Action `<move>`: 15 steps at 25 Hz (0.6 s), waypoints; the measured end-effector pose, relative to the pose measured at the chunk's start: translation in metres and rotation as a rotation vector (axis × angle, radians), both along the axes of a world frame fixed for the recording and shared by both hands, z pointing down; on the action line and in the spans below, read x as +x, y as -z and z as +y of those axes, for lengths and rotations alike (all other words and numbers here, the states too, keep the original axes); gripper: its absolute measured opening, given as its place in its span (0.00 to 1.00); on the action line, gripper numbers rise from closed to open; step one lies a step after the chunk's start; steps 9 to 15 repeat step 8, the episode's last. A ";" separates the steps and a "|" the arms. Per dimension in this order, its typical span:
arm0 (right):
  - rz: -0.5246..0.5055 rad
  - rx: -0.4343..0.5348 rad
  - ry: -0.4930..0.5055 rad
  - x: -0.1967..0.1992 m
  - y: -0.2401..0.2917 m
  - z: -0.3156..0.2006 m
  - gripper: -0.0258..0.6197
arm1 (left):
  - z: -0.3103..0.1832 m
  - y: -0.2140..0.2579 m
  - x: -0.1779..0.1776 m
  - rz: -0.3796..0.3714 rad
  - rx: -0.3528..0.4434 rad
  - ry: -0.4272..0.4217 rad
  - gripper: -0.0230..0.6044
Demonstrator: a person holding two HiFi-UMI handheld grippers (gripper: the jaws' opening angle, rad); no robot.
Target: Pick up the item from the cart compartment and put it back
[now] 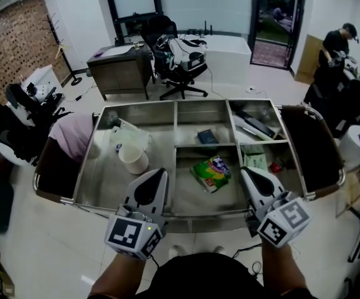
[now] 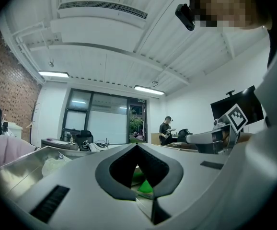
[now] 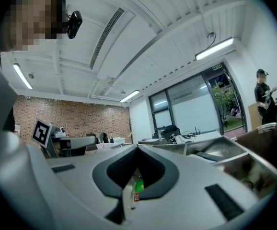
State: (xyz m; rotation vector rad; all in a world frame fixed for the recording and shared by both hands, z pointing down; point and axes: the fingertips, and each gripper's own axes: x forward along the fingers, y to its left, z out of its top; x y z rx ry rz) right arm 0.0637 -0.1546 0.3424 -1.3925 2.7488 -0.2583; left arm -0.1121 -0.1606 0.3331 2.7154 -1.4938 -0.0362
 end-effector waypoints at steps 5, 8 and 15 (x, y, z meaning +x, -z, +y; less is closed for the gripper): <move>-0.010 -0.003 -0.002 0.001 0.000 0.001 0.06 | -0.002 -0.004 0.000 0.000 -0.010 0.006 0.04; -0.012 -0.004 -0.001 0.001 0.000 0.000 0.06 | -0.002 -0.004 0.001 -0.004 -0.013 0.006 0.04; -0.012 -0.004 -0.001 0.001 0.000 0.000 0.06 | -0.002 -0.004 0.001 -0.004 -0.013 0.006 0.04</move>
